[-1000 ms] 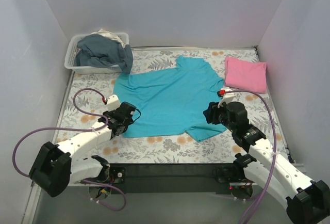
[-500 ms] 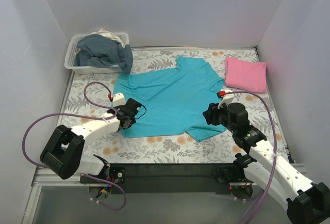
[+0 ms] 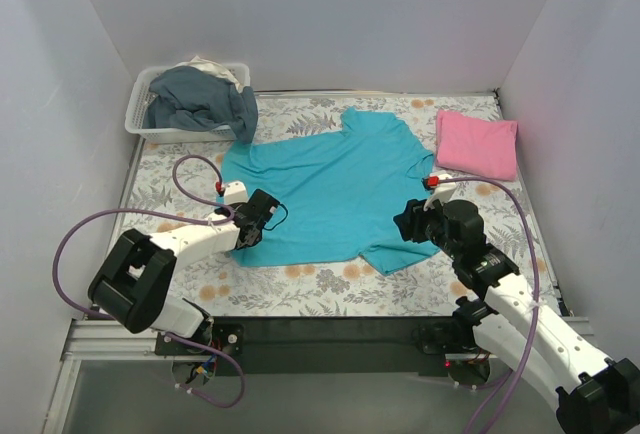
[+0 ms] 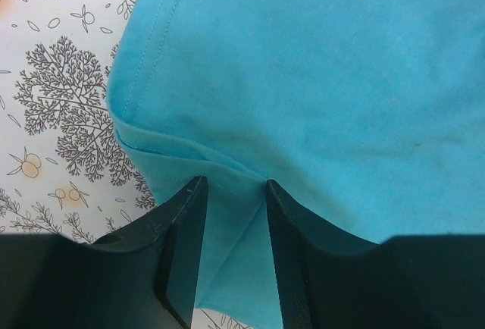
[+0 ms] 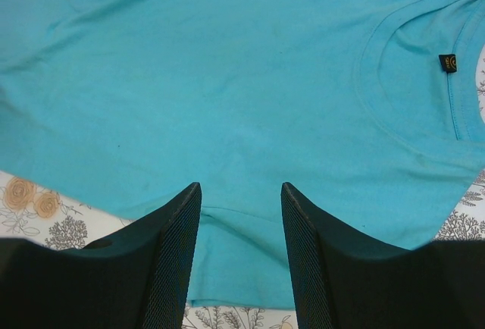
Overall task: Fold and stack the t-shirts
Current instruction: Fold the tshirt
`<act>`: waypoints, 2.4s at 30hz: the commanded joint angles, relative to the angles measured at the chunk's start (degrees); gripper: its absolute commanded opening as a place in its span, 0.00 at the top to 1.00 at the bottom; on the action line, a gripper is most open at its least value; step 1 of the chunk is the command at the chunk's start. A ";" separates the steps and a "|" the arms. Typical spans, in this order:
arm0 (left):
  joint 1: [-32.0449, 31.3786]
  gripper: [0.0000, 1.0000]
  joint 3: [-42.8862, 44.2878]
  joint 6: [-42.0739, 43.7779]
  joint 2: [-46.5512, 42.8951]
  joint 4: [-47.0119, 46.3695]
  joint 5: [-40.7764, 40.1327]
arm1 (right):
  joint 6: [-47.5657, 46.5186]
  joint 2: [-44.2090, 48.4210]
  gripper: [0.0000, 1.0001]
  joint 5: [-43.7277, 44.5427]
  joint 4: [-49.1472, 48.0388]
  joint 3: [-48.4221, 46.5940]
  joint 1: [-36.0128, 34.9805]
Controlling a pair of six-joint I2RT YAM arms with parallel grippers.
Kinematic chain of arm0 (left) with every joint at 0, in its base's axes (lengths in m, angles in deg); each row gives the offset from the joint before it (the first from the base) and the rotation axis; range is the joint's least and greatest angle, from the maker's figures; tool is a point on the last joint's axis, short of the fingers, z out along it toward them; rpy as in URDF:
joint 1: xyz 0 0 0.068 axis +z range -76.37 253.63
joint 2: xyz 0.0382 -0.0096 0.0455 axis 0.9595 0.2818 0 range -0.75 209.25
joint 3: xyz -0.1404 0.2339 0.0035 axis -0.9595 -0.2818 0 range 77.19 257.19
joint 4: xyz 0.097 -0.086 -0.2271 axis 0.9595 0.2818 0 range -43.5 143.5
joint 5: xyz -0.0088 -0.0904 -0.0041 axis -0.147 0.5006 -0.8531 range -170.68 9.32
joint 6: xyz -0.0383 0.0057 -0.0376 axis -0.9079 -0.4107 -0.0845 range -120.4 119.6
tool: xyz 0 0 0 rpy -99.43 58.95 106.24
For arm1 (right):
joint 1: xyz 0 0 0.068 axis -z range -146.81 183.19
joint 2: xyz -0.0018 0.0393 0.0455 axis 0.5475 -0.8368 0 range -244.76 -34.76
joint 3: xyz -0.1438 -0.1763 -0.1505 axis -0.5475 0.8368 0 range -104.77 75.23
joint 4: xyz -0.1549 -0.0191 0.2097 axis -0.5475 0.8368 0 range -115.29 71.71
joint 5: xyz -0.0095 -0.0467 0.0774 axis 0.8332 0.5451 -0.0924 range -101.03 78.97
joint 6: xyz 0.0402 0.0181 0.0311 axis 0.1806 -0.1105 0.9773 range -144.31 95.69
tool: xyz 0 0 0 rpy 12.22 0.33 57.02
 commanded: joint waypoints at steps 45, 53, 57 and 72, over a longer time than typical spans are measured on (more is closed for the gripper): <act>16.76 1.00 -0.22 12.67 -16.63 -27.77 13.50 | 7.30 -11.30 0.57 13.63 6.14 1.31 -0.12; 21.34 1.00 0.13 13.38 -12.23 -33.40 21.15 | 12.05 -12.44 0.62 12.39 11.23 1.75 -0.73; 22.31 1.00 -0.75 13.21 -12.67 -33.93 22.99 | 14.42 -9.54 0.63 11.60 15.27 1.84 -2.66; 22.49 1.00 -0.66 13.56 -12.50 -33.40 24.23 | 20.31 -10.41 0.63 14.06 21.70 1.22 -8.38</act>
